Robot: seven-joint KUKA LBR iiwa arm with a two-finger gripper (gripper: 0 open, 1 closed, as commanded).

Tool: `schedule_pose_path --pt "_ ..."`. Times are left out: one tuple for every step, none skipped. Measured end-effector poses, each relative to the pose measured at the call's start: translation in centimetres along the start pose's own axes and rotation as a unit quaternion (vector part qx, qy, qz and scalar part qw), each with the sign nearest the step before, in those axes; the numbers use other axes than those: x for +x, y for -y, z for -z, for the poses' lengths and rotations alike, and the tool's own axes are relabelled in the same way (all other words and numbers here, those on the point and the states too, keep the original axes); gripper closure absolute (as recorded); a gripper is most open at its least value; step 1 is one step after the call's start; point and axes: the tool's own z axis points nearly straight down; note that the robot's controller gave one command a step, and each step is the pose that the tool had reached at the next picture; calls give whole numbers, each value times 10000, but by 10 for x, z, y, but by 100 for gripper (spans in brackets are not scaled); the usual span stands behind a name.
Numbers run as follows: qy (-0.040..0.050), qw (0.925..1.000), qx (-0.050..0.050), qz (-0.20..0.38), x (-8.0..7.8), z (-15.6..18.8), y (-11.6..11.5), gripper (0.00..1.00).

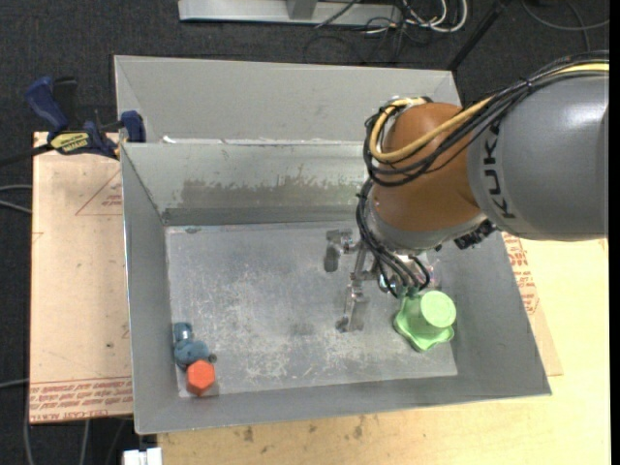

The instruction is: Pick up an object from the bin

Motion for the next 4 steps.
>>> schedule_pose_path --pt "27 9987 16 -508 -24 -51 93 0" --pt "41 9989 10 461 1 -89 197 0" --pt "55 9989 5 468 0 -88 195 100" --pt "52 9989 2 468 0 -88 195 0"
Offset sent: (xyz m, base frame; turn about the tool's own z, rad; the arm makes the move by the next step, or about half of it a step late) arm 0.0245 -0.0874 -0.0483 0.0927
